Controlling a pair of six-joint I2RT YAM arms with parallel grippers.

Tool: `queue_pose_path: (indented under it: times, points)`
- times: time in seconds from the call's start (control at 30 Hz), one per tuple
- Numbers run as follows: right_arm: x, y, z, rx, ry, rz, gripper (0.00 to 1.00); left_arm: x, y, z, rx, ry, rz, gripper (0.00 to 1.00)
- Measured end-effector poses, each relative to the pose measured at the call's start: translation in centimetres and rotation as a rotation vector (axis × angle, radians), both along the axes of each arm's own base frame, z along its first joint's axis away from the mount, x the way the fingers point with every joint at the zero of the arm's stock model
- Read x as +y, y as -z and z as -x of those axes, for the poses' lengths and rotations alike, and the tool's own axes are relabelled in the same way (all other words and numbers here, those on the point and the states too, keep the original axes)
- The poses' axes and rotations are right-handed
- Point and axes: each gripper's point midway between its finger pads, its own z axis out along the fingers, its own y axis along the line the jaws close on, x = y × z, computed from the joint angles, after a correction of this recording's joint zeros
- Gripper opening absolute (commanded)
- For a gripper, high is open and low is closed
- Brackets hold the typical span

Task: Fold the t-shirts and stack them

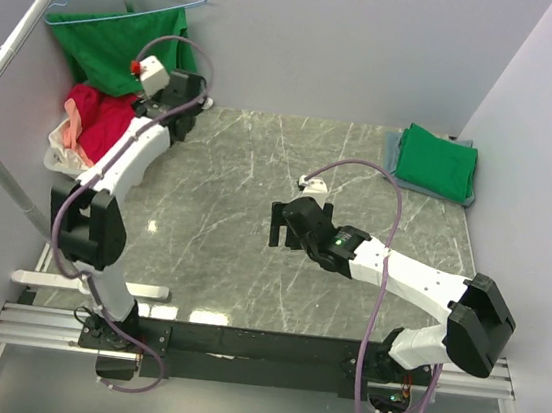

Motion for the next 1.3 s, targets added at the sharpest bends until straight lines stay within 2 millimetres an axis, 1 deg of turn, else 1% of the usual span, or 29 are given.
queue_pose_path:
  times: [0.07,0.2,0.23,0.3,0.37,0.43,0.57,0.8,0.87,0.9,1.0,1.03,1.1,1.13,1.2,1.23,1.3]
  points:
    - [0.0,0.0,0.0,0.002,0.002,-0.002,1.00,2.3,1.6,-1.0,0.026,-0.035,0.039,0.88]
    - [0.0,0.0,0.1,0.004,0.004,-0.005,1.00,9.1,5.0,-1.5,0.080,-0.163,0.118,0.86]
    - [0.0,0.0,0.1,0.003,0.004,-0.006,1.00,10.6,5.5,-1.6,0.090,-0.192,0.129,0.86]
    - [-0.1,0.0,0.1,0.003,0.004,-0.005,1.00,13.0,6.2,-2.0,0.097,-0.242,0.148,0.86]
    - [-0.2,0.2,0.2,0.007,0.005,0.001,1.00,14.1,6.7,-2.6,0.106,-0.265,0.160,0.86]
    - [-0.4,0.5,0.3,0.012,0.005,0.008,1.00,14.6,7.2,-3.3,0.111,-0.270,0.170,0.86]
    - [-0.5,0.6,0.4,0.018,0.005,0.015,1.00,15.5,9.3,-3.6,0.145,-0.274,0.199,0.86]
    - [-0.7,1.0,0.6,0.029,0.006,0.031,1.00,17.6,14.0,-4.0,0.220,-0.299,0.255,0.86]
    - [-0.8,1.2,0.6,0.035,0.006,0.039,1.00,17.9,15.5,-3.8,0.249,-0.304,0.268,0.82]
    - [-0.8,1.4,0.6,0.038,0.006,0.044,1.00,17.9,15.9,-3.9,0.255,-0.302,0.275,0.80]
    - [-0.9,1.8,0.7,0.050,0.006,0.058,1.00,17.8,16.5,-4.1,0.259,-0.299,0.288,0.65]
    - [-0.9,1.9,0.7,0.052,0.006,0.062,1.00,17.7,16.4,-4.3,0.256,-0.294,0.292,0.54]
    - [-1.0,2.0,0.8,0.055,0.006,0.066,1.00,17.5,16.3,-4.5,0.248,-0.289,0.300,0.37]
    - [-1.0,2.0,0.8,0.056,0.006,0.067,1.00,17.5,16.2,-4.6,0.245,-0.284,0.300,0.23]
    - [-0.9,2.0,0.7,0.056,0.006,0.068,1.00,17.5,16.2,-4.7,0.239,-0.280,0.304,0.13]
    - [-0.9,2.1,0.7,0.057,0.006,0.069,1.00,17.4,16.2,-4.8,0.238,-0.278,0.304,0.06]
    - [-0.8,2.2,0.6,0.061,0.005,0.072,1.00,17.4,16.1,-4.8,0.235,-0.281,0.307,0.04]
